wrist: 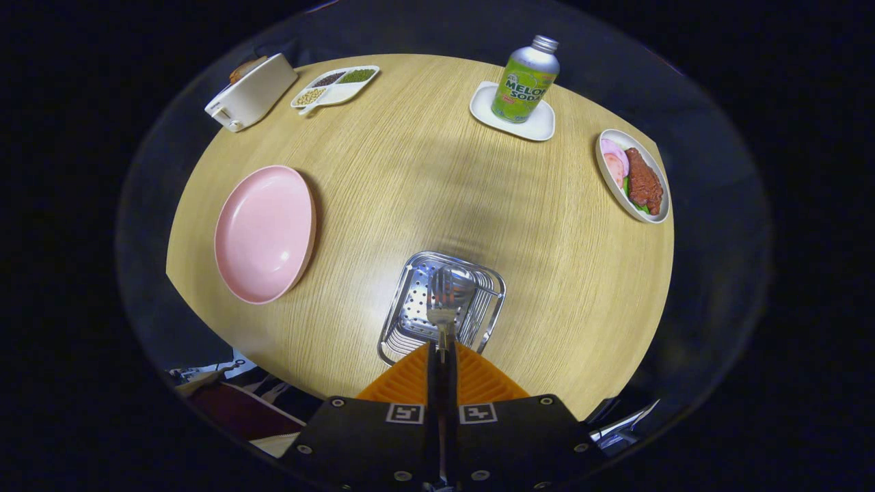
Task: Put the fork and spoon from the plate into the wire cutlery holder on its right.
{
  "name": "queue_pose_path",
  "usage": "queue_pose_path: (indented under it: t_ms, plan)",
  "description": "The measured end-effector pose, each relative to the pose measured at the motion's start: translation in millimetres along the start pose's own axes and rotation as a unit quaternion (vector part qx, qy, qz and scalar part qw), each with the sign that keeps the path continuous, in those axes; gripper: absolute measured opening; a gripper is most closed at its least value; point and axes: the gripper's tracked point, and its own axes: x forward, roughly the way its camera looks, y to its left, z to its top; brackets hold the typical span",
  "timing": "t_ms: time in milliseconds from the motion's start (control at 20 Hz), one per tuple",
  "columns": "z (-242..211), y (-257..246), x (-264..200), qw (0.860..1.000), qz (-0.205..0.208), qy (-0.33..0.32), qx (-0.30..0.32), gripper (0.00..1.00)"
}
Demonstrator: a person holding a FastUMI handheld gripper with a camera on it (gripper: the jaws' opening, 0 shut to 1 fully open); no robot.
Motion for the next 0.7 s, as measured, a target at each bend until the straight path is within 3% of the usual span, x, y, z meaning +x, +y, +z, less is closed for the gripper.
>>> queue_pose_path:
  t_ms: [300,350,400,450,550,700]
  plan:
    - [16.4,3.0,-13.7,0.999,0.002,-0.05,-0.003,0.15]
    - [18.1,-0.5,-18.3,0.998,-0.006,-0.062,-0.005,0.35]
    - [21.2,-1.5,-23.9,0.997,-0.011,-0.078,-0.001,0.44]
    - [25.4,-0.7,-29.1,0.996,-0.01,-0.093,0.01,0.66]
    - [34.8,5.2,-45.2,0.99,0.003,-0.131,0.043,0.95]
    - [46.6,12.7,-85.7,0.973,0.04,-0.204,0.098,1.0]
